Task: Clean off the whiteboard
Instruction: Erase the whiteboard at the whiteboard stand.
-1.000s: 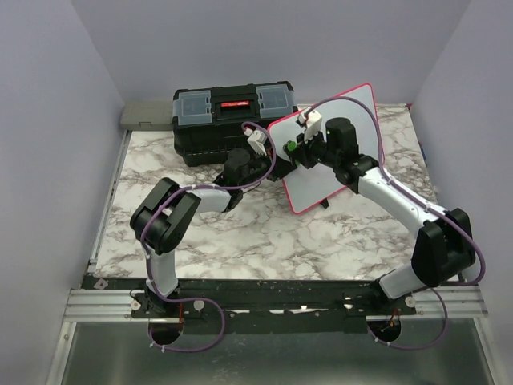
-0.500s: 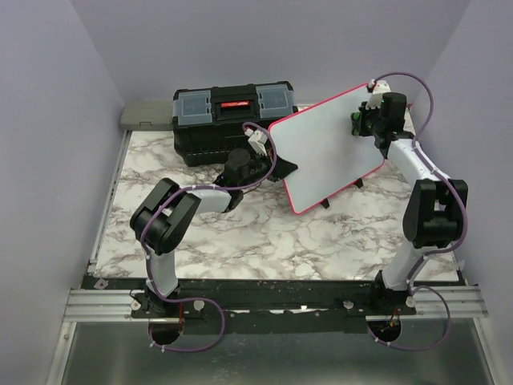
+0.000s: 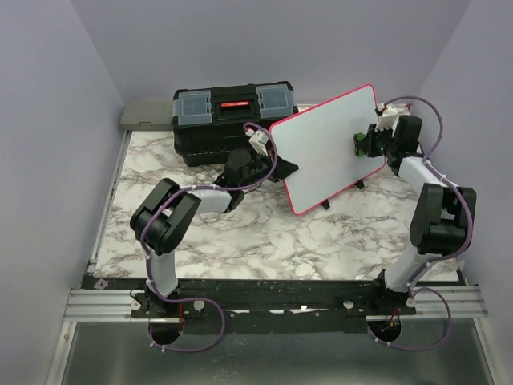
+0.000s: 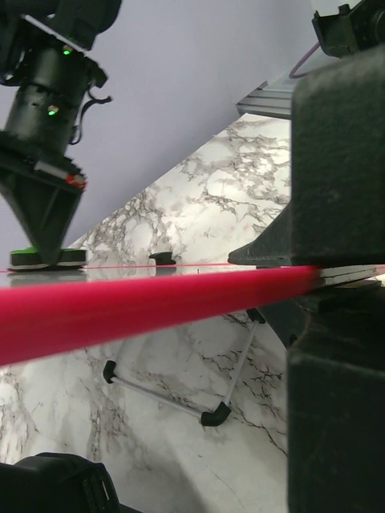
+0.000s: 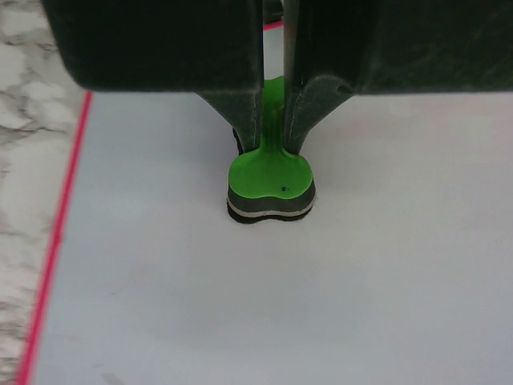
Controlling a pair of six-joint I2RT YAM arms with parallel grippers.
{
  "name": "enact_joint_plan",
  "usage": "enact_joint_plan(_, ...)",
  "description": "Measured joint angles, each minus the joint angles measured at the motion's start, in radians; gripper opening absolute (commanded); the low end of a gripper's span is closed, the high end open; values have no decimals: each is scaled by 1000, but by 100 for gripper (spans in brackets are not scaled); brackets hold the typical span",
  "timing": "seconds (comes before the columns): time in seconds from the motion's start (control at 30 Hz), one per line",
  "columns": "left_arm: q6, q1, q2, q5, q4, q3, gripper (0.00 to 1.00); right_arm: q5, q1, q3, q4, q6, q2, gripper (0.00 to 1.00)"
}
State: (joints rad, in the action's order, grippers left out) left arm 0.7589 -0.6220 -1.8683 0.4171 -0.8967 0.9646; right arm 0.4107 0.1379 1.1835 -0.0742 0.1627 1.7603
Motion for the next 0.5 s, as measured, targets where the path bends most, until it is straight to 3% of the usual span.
enact_joint_plan(0.2, -3, -1, 0, 7, 1, 0, 0, 124, -72, -165, -18, -2, -143, 1)
enact_joint_plan(0.5, -2, -2, 0, 6, 3, 0, 0, 117, -365, -302, -69, -6, -318, 1)
